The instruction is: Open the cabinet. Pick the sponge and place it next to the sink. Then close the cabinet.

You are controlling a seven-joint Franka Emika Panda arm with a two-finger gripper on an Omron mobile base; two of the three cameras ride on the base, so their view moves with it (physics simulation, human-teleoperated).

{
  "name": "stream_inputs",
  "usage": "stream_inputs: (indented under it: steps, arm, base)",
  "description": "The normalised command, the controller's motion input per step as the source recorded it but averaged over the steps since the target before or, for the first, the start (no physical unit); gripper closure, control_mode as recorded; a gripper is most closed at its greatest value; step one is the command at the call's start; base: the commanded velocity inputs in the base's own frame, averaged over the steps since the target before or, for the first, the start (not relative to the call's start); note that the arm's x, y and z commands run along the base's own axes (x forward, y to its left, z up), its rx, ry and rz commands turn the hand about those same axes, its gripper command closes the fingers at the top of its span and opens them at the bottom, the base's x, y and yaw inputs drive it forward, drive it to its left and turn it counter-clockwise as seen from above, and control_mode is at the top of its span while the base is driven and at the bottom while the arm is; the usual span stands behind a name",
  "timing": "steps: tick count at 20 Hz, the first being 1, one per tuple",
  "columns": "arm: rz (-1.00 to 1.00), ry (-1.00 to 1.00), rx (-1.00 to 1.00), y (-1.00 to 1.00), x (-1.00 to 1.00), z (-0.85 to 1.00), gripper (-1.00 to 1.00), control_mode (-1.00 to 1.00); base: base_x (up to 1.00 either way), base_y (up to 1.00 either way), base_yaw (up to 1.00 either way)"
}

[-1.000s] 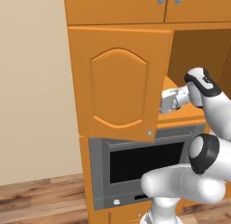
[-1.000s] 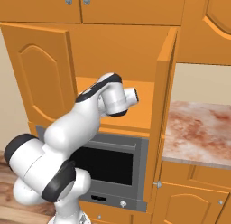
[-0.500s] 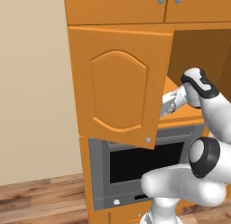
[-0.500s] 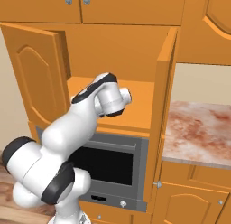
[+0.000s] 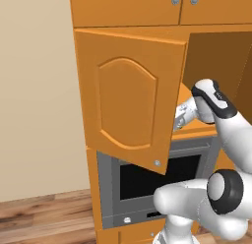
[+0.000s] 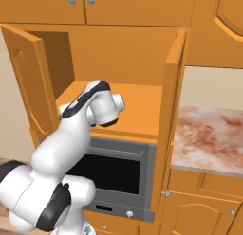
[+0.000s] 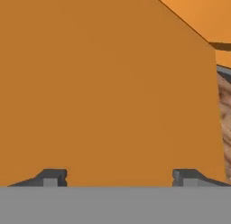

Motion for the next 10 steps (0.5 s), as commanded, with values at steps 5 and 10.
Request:
stream_inputs:
  steps: [5,10]
  arm:
    - [0.00,0.00,0.03,0.60,-0.79,0.00,-1.00,-1.00]
    - [0.00,0.00,0.08,0.58,-0.83,0.00,-1.00,-1.00]
  base:
    - [0.00,0.00,0.00]
    - [0.00,0.00,0.00]
